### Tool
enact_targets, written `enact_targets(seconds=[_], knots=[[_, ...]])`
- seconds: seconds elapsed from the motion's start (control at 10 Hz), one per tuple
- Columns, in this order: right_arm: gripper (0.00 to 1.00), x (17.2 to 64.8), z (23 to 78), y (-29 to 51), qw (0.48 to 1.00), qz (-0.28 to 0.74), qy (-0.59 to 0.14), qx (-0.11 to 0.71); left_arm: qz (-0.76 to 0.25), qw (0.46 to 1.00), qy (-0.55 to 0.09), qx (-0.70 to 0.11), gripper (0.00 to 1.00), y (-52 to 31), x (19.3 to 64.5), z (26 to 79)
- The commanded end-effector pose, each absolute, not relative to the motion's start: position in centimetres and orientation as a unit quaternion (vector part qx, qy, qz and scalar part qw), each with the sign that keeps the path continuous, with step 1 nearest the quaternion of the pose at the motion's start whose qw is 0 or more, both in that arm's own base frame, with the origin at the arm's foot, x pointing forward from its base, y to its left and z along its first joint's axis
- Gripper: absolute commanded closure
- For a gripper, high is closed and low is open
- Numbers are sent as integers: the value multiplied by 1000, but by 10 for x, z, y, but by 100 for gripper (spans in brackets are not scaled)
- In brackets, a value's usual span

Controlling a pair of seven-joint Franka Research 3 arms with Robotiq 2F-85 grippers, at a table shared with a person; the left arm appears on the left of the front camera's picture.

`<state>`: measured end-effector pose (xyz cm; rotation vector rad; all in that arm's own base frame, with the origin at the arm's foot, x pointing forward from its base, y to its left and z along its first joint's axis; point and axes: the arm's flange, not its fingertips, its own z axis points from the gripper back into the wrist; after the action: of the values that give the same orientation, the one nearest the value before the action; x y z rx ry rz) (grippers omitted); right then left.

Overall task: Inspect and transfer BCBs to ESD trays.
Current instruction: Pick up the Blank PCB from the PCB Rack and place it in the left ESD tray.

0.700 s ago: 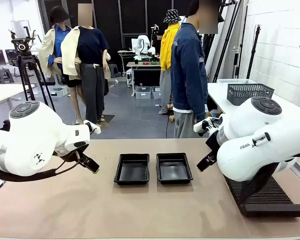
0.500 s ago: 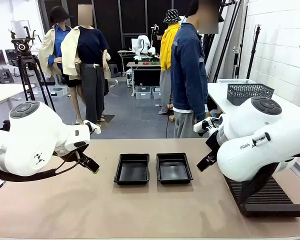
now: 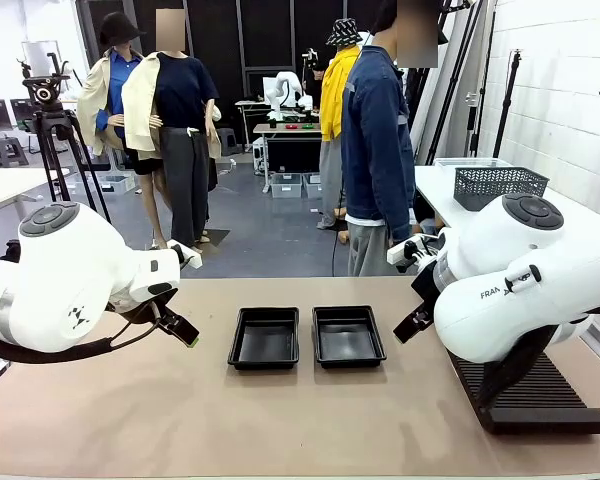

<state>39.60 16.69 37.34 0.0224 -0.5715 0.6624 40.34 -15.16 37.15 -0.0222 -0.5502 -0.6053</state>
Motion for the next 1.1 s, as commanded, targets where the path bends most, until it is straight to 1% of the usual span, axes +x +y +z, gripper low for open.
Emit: enact_targets(seconds=[0.0,0.6,0.7,1.0], knots=[[0,396,373,167,906,321,-277,11,-294,918,-268,-11,0,-151,404,371],[0,396,373,167,906,321,-277,11,-294,917,-268,-11,0,-152,403,371],[0,397,382,168,908,315,-276,12,-293,919,-262,-28,0,-154,412,382],[0,397,432,158,903,311,-294,26,-285,924,-249,-44,0,-163,447,422]])
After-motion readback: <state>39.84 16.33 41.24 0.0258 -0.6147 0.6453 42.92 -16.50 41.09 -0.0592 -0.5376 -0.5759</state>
